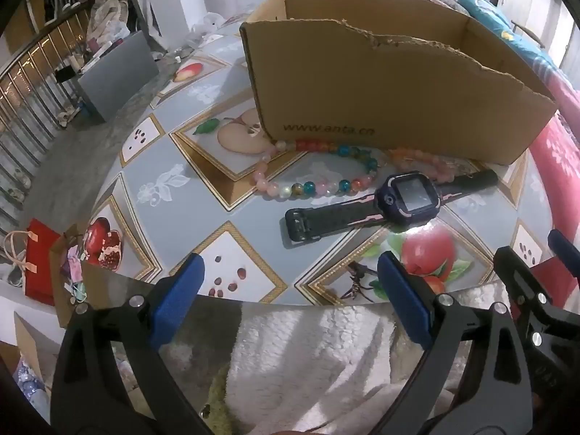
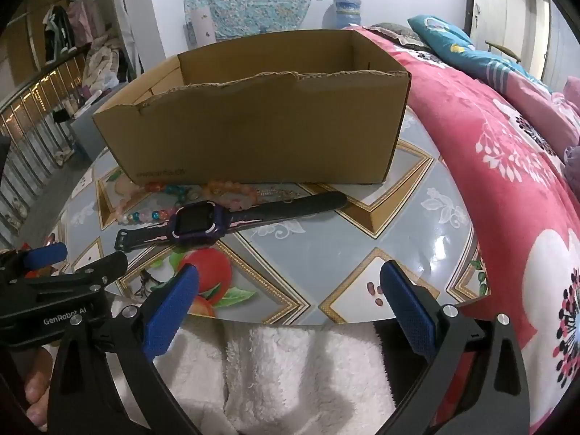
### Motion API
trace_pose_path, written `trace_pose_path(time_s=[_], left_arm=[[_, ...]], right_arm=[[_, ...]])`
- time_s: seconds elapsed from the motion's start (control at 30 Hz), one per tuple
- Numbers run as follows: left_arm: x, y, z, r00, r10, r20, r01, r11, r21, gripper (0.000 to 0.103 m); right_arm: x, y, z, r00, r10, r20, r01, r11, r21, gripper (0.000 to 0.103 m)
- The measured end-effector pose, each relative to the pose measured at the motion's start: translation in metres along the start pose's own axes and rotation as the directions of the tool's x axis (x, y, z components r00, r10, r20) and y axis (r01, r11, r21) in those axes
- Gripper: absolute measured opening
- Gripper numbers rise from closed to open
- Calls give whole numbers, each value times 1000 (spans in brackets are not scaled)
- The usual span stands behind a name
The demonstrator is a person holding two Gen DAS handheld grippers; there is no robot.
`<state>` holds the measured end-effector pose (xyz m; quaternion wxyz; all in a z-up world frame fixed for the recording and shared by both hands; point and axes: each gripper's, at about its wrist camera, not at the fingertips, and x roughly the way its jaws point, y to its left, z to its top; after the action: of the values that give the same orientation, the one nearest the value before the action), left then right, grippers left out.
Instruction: Organize jewelry
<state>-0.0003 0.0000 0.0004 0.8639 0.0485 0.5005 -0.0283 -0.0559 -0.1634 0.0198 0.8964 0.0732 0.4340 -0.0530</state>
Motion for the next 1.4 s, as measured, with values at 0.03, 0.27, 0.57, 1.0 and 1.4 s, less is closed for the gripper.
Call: trace_pose_path(time_s=[0.03,0.27,0.57,1.0,1.4], left_arm=[[0,0,0,1000,3,-2,-3,1000,1,92],[0,0,0,1000,-2,-3,2,1000,-4,92],[0,1,0,1000,-5,-4,5,1000,-4,92],[-2,3,-1,1000,-6,-4,6,1000,-6,92],[-2,4,-1,1000,-7,-4,7,1000,-6,92]], right_arm=[[0,0,0,1000,-1,-1,1,1000,-2,98],[1,1,1,1000,-1,0,1,1000,-3,98],[0,1,2,1000,0,-2,0,1000,-2,98],[1,1,1,1000,1,-4,-2,1000,-4,98],[0,1,0,1000,1,-5,-2,1000,-3,98]])
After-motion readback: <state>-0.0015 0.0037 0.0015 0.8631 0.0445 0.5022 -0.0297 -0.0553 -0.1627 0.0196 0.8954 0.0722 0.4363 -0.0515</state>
